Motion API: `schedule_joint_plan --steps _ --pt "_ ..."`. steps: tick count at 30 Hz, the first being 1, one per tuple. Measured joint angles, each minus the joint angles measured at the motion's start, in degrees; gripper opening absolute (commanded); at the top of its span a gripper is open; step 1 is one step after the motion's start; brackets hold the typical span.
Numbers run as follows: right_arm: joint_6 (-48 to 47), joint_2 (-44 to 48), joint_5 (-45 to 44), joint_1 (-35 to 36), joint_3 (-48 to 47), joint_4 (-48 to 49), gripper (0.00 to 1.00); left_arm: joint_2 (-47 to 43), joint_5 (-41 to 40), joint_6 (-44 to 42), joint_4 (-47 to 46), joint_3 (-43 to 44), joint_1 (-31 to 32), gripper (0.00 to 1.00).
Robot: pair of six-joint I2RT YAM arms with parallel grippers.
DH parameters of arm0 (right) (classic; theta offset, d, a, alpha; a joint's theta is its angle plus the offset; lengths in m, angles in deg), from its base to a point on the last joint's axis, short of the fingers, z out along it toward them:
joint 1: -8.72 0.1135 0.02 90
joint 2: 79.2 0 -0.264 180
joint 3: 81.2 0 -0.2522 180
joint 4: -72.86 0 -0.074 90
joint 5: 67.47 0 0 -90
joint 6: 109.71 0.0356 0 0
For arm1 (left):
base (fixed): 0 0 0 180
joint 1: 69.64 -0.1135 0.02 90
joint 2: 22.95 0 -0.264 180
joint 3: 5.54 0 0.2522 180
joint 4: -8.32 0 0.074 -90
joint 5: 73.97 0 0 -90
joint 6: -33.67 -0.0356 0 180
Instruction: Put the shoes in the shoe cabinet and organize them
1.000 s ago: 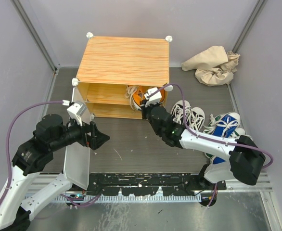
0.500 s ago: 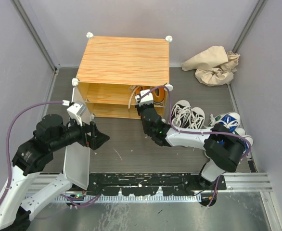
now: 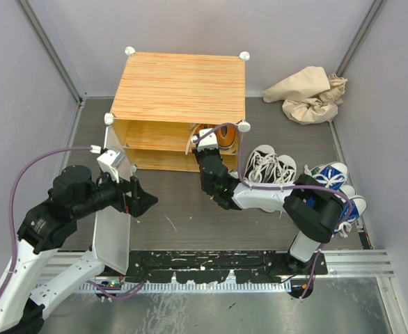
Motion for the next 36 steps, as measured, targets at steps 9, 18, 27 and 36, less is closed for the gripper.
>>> schedule_joint_plan --steps 9,18,27,36 --pt "-0.6 -2.0 -1.1 0.0 -1.8 0.3 0.09 -0.4 0.0 -0.6 0.0 0.0 0.0 0.98" --pt "1.8 -0.7 -1.6 -0.1 -1.5 0.2 0.57 -0.7 0.0 -0.6 0.0 0.0 0.0 0.98" --pt "12.0 14.1 0.7 2.0 -1.0 -19.4 0.74 0.2 0.0 -0.7 0.0 0.0 0.0 0.98" --pt "34.9 29.0 -1.6 5.4 1.5 -59.2 0.90 0.9 0.5 -1.1 -0.1 0.0 0.0 0.98"
